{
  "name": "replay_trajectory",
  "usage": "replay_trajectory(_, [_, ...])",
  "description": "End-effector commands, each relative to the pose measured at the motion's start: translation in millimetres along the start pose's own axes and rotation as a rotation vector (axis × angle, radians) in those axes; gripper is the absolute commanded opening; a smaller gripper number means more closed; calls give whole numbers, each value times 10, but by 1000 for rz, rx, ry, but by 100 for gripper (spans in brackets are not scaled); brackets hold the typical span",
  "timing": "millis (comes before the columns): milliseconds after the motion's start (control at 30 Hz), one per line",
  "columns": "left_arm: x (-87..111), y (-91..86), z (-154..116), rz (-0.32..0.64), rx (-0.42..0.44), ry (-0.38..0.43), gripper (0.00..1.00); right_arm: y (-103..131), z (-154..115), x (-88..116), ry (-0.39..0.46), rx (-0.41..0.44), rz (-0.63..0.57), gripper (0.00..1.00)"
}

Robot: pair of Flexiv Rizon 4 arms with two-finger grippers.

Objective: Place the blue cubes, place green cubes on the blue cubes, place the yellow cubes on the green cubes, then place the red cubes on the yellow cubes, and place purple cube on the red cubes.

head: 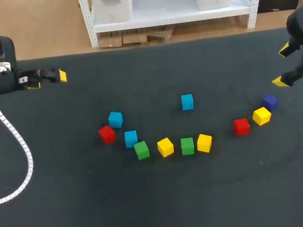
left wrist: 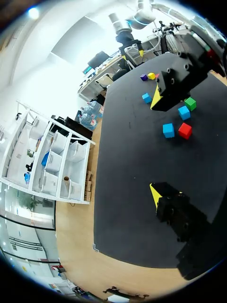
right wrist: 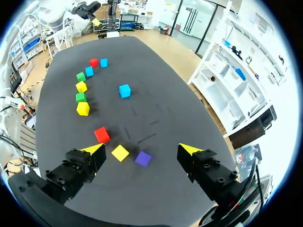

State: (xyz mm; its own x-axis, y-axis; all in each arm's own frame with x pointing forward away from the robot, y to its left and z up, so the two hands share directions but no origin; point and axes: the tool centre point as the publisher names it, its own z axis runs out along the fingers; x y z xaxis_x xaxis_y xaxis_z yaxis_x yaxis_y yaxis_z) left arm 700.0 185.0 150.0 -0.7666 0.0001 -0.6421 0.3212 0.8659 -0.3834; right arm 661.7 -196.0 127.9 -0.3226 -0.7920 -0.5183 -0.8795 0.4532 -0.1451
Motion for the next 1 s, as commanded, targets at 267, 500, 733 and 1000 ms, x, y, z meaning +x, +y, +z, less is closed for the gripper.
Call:
replay_trajectory(267, [-209, -111, -89, 70, -21, -12, 100, -13, 9, -4, -1, -4, 0, 100])
replay_trajectory(500, [-274, -490, 11, 248, -35, 107, 100, -13, 9, -4, -1, -4, 0, 100])
replay_trajectory(733, [29, -827, 439, 514, -131, 364, 100, -13, 9, -4, -1, -4, 0, 100])
replay_trajectory(1000, [390, -907, 884, 663, -94, 620, 100, -13, 9, -4, -1, -4, 0, 100])
